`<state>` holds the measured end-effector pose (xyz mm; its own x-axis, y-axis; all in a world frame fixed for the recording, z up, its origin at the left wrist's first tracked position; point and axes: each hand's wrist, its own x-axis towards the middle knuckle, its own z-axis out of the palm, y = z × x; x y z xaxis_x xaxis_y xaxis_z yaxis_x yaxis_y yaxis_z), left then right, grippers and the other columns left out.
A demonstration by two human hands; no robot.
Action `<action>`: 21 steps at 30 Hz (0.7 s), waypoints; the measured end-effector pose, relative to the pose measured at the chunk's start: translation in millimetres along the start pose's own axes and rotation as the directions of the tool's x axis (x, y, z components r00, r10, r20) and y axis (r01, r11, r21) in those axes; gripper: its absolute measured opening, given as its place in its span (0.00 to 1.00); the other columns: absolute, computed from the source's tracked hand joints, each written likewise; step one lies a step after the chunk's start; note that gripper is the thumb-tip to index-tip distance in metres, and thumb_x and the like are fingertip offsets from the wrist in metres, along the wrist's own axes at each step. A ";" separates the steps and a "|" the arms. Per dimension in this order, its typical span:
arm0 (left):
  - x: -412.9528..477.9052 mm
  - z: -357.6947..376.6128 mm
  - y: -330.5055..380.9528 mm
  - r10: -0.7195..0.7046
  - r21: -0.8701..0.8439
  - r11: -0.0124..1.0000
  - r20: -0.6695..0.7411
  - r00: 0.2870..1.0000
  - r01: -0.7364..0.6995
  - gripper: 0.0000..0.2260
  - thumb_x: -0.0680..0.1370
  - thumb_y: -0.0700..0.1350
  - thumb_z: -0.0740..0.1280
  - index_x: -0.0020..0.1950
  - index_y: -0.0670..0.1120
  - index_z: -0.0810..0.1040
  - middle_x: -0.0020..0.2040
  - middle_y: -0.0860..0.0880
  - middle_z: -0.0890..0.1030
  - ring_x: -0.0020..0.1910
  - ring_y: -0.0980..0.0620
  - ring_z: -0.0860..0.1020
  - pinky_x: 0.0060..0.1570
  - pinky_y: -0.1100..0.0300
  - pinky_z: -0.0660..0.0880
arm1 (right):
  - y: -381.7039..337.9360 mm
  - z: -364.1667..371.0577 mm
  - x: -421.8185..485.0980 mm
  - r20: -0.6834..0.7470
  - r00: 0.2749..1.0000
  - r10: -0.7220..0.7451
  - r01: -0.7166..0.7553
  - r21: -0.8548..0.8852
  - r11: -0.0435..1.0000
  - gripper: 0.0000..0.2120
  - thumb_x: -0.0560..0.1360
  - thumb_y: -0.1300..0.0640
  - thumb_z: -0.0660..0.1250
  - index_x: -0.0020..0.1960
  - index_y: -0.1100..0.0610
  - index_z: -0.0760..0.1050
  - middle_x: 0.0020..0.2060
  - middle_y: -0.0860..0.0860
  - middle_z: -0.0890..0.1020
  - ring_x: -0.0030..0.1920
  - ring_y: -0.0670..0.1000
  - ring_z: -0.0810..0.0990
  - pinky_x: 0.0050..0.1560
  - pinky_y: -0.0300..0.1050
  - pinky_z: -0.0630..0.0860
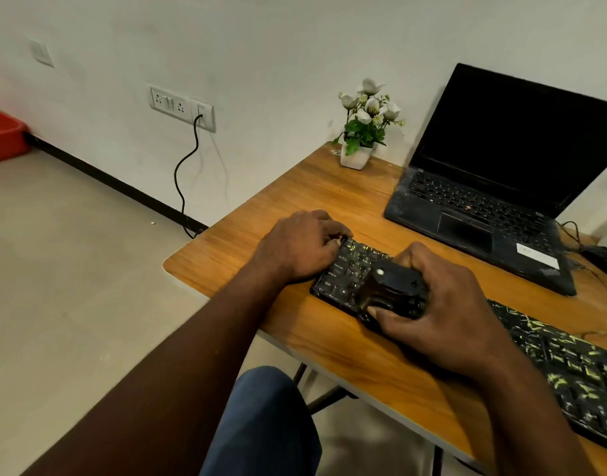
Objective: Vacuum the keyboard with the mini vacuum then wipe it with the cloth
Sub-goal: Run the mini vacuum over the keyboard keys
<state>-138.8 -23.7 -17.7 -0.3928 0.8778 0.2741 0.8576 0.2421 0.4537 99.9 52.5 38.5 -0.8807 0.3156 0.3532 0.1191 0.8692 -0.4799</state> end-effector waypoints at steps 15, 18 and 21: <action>5.1 -2.3 -5.6 -0.063 -0.121 0.990 0.057 0.996 0.070 0.22 0.74 0.56 0.59 0.66 0.61 0.82 0.60 0.53 0.81 0.57 0.51 0.78 0.54 0.52 0.76 | -27.8 33.8 12.7 -0.049 0.998 -0.039 0.037 -0.050 0.998 0.18 0.68 0.47 0.76 0.50 0.44 0.69 0.43 0.40 0.77 0.39 0.41 0.77 0.35 0.42 0.76; 3.6 -3.3 -2.9 -0.058 -0.108 0.992 0.039 0.998 0.062 0.22 0.75 0.56 0.58 0.66 0.60 0.82 0.59 0.53 0.81 0.57 0.51 0.78 0.54 0.52 0.76 | -19.0 11.1 2.0 0.022 0.999 0.034 -0.032 -0.114 0.993 0.21 0.67 0.47 0.78 0.51 0.43 0.68 0.44 0.39 0.76 0.41 0.41 0.77 0.35 0.45 0.79; 3.8 -2.7 -3.9 -0.045 -0.109 0.993 0.041 0.998 0.049 0.20 0.77 0.55 0.59 0.66 0.60 0.82 0.59 0.52 0.81 0.56 0.51 0.78 0.53 0.52 0.75 | -17.8 2.9 1.7 0.049 0.996 0.070 -0.062 -0.155 0.986 0.24 0.67 0.46 0.79 0.51 0.42 0.66 0.45 0.39 0.76 0.44 0.42 0.77 0.38 0.46 0.80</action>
<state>-144.6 -22.4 -16.1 -0.4172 0.8822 0.2185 0.7961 0.2388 0.5560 95.0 36.5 45.3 -0.8916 0.3568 0.2789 0.2428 0.8964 -0.3707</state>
